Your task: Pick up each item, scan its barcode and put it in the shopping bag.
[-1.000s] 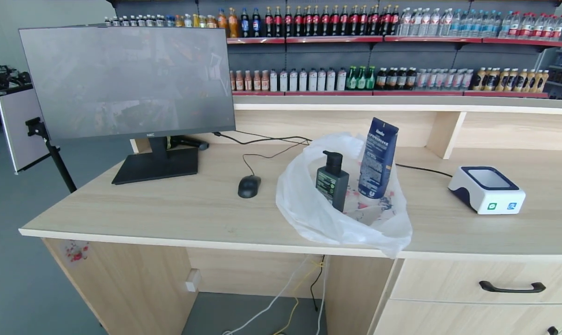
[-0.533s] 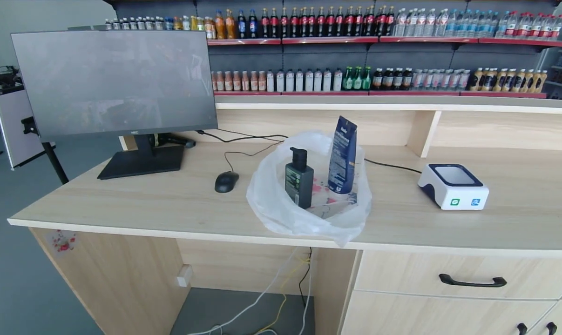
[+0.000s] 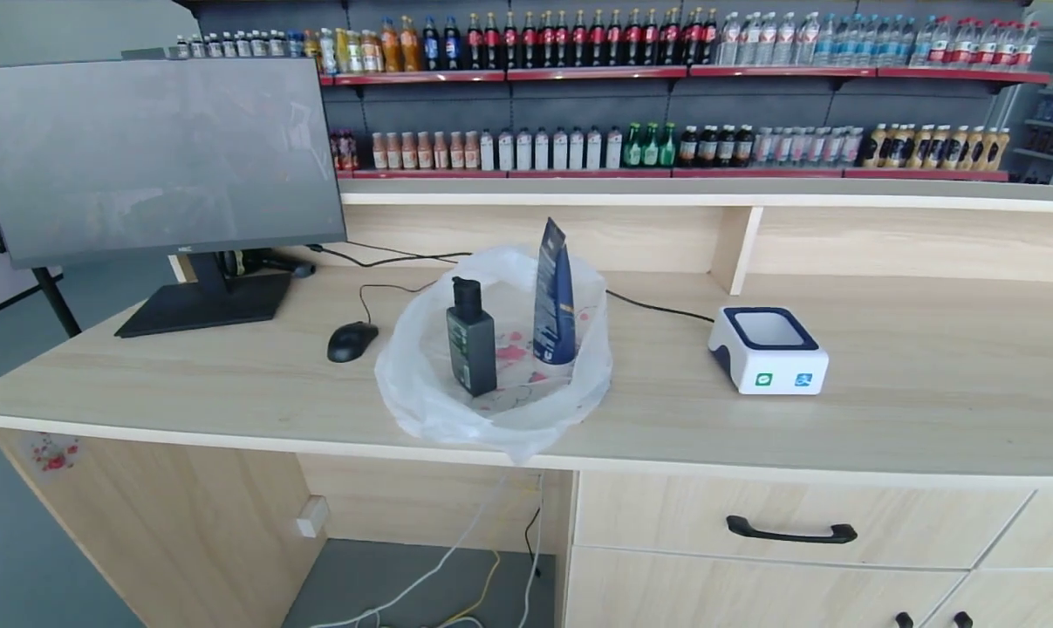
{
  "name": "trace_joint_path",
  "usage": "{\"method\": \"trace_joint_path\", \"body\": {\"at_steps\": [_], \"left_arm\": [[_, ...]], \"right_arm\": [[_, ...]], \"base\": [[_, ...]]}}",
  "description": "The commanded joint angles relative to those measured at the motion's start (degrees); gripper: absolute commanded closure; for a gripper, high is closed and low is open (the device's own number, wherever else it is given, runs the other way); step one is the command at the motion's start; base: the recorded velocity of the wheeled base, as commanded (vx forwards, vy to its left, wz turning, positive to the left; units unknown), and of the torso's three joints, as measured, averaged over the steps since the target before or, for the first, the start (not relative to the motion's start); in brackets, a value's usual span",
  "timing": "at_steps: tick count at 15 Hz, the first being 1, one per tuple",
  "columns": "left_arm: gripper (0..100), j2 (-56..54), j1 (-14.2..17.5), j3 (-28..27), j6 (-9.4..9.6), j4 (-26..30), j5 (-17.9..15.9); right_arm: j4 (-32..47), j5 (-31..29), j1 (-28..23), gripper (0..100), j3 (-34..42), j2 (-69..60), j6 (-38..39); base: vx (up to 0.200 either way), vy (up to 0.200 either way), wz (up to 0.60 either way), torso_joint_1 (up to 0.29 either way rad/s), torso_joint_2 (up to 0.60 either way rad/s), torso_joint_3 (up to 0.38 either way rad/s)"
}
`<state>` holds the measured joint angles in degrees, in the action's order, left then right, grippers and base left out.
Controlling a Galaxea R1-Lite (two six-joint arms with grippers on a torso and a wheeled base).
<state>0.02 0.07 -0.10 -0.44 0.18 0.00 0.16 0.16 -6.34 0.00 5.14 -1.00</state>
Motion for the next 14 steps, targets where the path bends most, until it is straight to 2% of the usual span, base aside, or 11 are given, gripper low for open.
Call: {"method": "trace_joint_path", "body": {"at_steps": [1,10,14], "left_arm": [[0,0.06,0.01,0.01,-0.09,-0.01,0.0],[0,0.06,0.01,0.01,-0.26,-0.01,0.0],[0,0.06,0.01,0.01,-0.26,-0.01,0.0]], "right_arm": [[0.02,0.02,0.01,0,0.0,0.3,-0.14],[0.02,0.02,0.01,0,0.0,0.3,-0.06],[0.02,0.02,0.01,0,0.0,0.3,-0.06]], "base": [[-0.2,0.0,0.0,-0.002,0.01,0.002],[-0.2,0.0,0.0,0.001,0.0,0.004],[0.0,0.0,0.0,0.0,0.0,0.0]]}}
